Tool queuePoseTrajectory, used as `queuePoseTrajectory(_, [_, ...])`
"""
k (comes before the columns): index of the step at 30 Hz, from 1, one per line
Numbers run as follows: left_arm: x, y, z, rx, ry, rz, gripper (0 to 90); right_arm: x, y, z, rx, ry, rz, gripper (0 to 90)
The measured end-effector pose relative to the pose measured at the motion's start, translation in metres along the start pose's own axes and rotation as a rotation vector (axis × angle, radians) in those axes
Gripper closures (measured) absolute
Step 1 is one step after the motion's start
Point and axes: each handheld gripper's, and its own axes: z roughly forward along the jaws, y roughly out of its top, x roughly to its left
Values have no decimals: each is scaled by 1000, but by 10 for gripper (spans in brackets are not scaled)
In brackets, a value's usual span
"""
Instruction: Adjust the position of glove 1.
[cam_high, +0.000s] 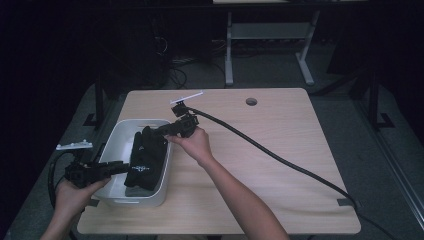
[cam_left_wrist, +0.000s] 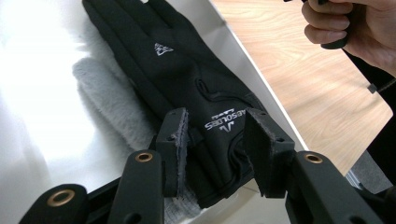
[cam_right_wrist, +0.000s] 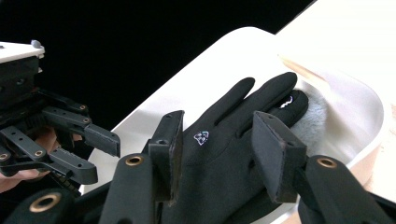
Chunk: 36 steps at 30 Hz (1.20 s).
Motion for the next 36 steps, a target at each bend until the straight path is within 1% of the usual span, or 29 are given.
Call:
queuePoseTrajectory(3, [-3,1,0,-8,-3,4,593,2,0,-2,0,0,-8,525])
queuePoseTrajectory(4, [-5,2,1,-12,-5,13,591,4,1,-4,-2,-2,-14,518])
queuePoseTrajectory(7, [-8,3,1,-10,-8,22,586,6,2,-7,0,-5,-20,513])
queuePoseTrajectory(9, [-12,6,2,-12,-13,27,586,8,4,-12,-9,-9,-31,506])
queuePoseTrajectory(13, [-15,8,4,-14,-19,36,584,10,6,-19,-16,-16,-35,497])
queuePoseTrajectory(14, [-16,8,5,-15,-22,41,584,11,6,-21,-19,-17,-35,498])
queuePoseTrajectory(16, [-18,9,6,-17,-28,39,584,9,5,-26,-42,-8,-23,494])
queuePoseTrajectory(17, [-18,9,6,-17,-28,39,584,9,5,-26,-42,-8,-23,494])
queuePoseTrajectory(19, [-19,10,8,-18,-33,43,584,8,4,-31,-30,-28,-32,490])
queuePoseTrajectory(20, [-21,12,8,-26,-48,42,580,8,3,-36,-37,-27,-31,483])
queuePoseTrajectory(21, [-21,12,8,-26,-48,42,576,8,3,-36,-37,-27,-31,483])
queuePoseTrajectory(22, [-23,14,9,-27,-55,56,575,6,2,-42,-60,-16,-16,470])
queuePoseTrajectory(23, [-23,14,9,-27,-55,56,573,6,2,-42,-60,-16,-16,470])
queuePoseTrajectory(24, [-26,15,11,-30,-60,58,570,5,2,-46,-50,-31,-13,465])
queuePoseTrajectory(25, [-26,15,11,-30,-60,58,564,5,2,-46,-50,-31,-13,465])
queuePoseTrajectory(26, [-28,16,13,-28,-68,59,558,5,2,-50,-50,-36,-22,461])
queuePoseTrajectory(29, [-29,17,14,-25,-71,63,548,6,2,-52,-48,-38,-24,454])
queuePoseTrajectory(30, [-30,18,14,-32,-79,60,539,7,3,-54,-49,-38,-24,449])
queuePoseTrajectory(36, [-32,20,15,-39,-93,48,495,8,4,-57,-46,-40,-26,436])
